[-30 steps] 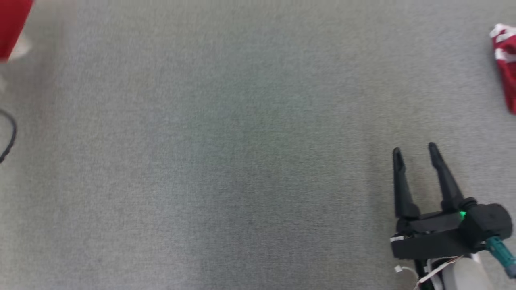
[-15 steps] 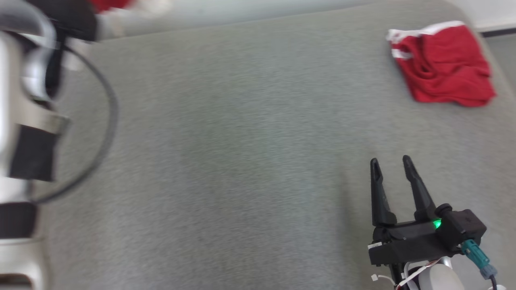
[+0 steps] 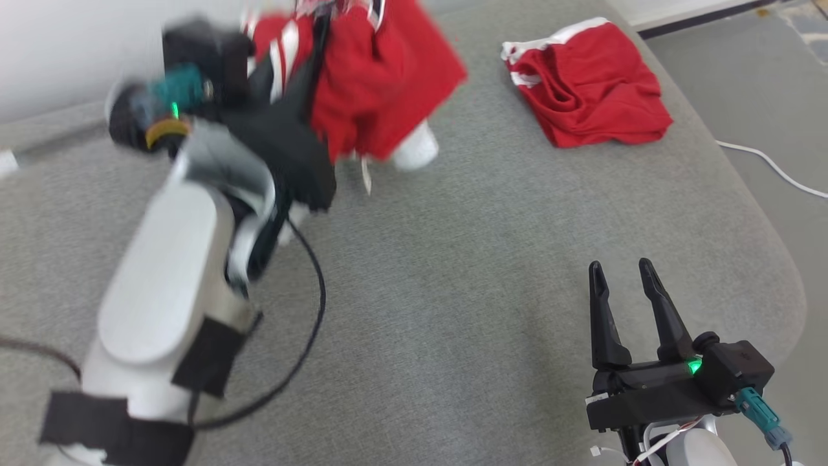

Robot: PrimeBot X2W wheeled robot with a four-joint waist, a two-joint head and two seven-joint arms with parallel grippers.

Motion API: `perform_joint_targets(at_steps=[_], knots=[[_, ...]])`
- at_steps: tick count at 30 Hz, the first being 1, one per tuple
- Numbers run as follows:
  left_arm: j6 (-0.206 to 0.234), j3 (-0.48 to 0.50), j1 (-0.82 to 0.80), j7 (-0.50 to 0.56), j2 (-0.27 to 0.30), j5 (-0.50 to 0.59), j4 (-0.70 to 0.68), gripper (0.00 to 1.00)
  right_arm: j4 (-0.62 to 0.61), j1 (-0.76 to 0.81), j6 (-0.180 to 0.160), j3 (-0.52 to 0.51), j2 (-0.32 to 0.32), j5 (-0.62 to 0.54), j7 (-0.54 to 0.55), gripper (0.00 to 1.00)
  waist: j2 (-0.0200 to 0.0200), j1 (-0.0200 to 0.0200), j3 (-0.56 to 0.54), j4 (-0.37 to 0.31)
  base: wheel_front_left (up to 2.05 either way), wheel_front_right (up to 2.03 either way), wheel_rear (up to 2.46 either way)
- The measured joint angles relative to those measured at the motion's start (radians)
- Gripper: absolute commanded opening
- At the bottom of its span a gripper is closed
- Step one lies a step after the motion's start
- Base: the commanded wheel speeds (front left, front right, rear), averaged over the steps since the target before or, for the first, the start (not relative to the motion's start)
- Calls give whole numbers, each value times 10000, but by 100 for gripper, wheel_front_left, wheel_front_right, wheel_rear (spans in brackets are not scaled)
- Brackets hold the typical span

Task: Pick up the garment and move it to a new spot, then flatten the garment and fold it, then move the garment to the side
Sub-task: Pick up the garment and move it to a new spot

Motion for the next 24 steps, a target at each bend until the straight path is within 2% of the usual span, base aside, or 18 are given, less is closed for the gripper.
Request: perform_joint_targets(at_steps=[6,14,15,16,17,24], knots=[[263,-67,1364,-493,-63,-98,713,0,82,-31,0,23,12,134,0,100,1,1,133,-54,0,0,0],[247,-556,2292,-1089,-104,100,2280,0,236,-119,0,171,15,94,0,100,0,1,2,175,0,0,0],[205,-627,2331,-1200,-136,111,2431,30,253,-118,0,174,13,90,0,100,1,1,-34,211,0,0,0],[188,-692,2341,-1329,-186,142,2571,86,261,-118,0,176,12,61,0,100,0,1,-75,248,0,0,0],[178,-771,2341,-1480,-234,249,2644,100,263,-117,0,190,12,29,-2,100,0,1,-113,296,0,0,0],[169,-779,2209,-2615,-441,268,2587,100,244,96,0,105,15,-132,0,100,0,1,-545,712,0,0,0]])
